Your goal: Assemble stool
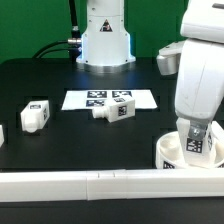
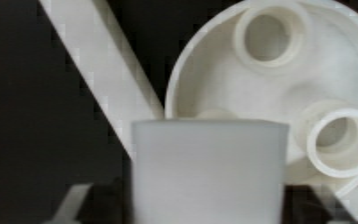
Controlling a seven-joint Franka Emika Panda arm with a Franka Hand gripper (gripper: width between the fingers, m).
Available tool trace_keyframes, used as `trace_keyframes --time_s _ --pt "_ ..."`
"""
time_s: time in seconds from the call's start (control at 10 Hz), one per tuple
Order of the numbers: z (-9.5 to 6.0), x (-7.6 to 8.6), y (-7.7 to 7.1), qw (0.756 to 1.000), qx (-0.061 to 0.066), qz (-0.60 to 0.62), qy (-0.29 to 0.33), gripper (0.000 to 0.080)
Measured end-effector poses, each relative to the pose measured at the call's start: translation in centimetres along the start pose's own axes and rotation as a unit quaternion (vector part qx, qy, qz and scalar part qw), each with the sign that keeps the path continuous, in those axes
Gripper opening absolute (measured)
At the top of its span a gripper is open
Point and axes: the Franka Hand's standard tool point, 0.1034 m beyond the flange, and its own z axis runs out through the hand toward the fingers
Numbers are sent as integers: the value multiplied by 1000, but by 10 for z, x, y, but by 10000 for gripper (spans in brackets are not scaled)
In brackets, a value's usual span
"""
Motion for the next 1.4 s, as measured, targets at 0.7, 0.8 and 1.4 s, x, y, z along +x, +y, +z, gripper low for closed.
trace_keyframes --time_s 0.7,0.8,1.4 --pt "-1 -1 -1 923 14 385 12 344" --pt "-1 -1 -2 911 15 413 11 344" --pt "-1 8 -8 672 33 739 20 340"
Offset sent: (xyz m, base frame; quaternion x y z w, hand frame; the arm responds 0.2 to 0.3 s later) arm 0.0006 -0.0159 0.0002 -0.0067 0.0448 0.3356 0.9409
